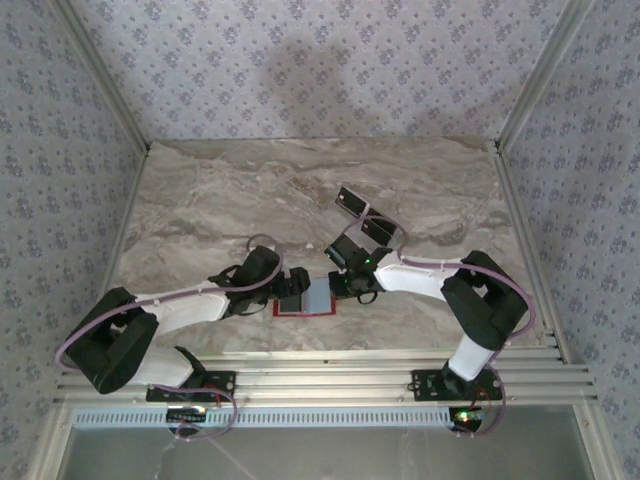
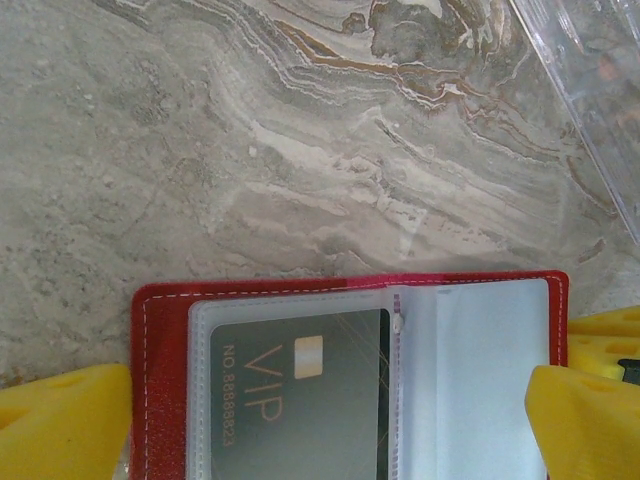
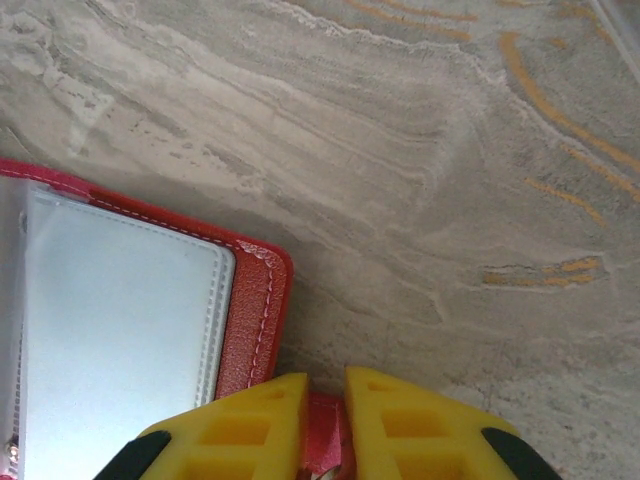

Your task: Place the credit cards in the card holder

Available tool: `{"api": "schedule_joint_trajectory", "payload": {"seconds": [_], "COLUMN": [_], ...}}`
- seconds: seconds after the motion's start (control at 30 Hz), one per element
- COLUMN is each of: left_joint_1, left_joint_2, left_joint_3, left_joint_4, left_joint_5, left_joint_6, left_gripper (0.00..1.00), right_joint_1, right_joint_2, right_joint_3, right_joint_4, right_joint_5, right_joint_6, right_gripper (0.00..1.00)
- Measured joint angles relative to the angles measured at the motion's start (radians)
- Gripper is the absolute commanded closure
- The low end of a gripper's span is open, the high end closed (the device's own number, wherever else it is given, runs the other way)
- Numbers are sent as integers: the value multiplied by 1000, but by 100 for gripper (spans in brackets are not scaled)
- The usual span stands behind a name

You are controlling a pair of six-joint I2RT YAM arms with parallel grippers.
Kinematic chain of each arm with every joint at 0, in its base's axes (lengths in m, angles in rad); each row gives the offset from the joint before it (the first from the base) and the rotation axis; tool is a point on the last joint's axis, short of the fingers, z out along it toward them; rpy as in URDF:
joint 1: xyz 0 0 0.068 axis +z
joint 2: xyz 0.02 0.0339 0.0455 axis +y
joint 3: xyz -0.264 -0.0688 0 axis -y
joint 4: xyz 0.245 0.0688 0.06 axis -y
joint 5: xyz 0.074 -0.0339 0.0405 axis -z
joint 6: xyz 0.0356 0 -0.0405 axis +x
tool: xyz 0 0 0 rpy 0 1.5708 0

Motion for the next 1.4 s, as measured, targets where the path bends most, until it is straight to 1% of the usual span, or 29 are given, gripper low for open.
{"api": "schedule_joint_trajectory", "payload": {"seconds": [0.1, 0.23, 0.37, 0.5, 0.57, 0.67, 0.77, 0.9, 1.1, 1.4], "left_joint_1": [0, -6, -42, -87, -114, -152, -171, -202, -238, -271], "left_joint_2": [-8, -55, -104, -103, -82, -35, 9, 60, 122, 205], "left_joint_3": [-1, -5, -1, 24, 44, 66, 81, 120, 154, 158], "left_joint_4": [1, 6, 27, 60, 83, 126, 164, 209, 287, 352], "left_joint_5": [0, -4, -19, -27, -23, -29, -46, -64, -72, -80], "left_joint_6": [-5, -19, -28, -31, -39, -55, -71, -82, -98, -125], "left_gripper": [0, 0, 0, 0, 0, 0, 0, 0, 0, 0], "right_joint_1": [0, -2, -6, -11, -19, -30, -56, -97, -143, -159], "right_joint_2": [0, 0, 3, 6, 7, 7, -3, -65, -148, -153], "right_joint_3": [0, 0, 0, 2, 2, 2, -12, -44, -92, -153], "right_joint_4": [0, 0, 1, 2, 12, 22, 21, -6, -34, -29], "right_joint_5": [0, -1, -5, -12, -24, -33, -47, -42, -29, -21], "right_joint_6": [0, 0, 0, 0, 0, -1, 5, 5, 5, 16], "right_gripper": [82, 83, 83, 83, 82, 70, 61, 54, 53, 56]}}
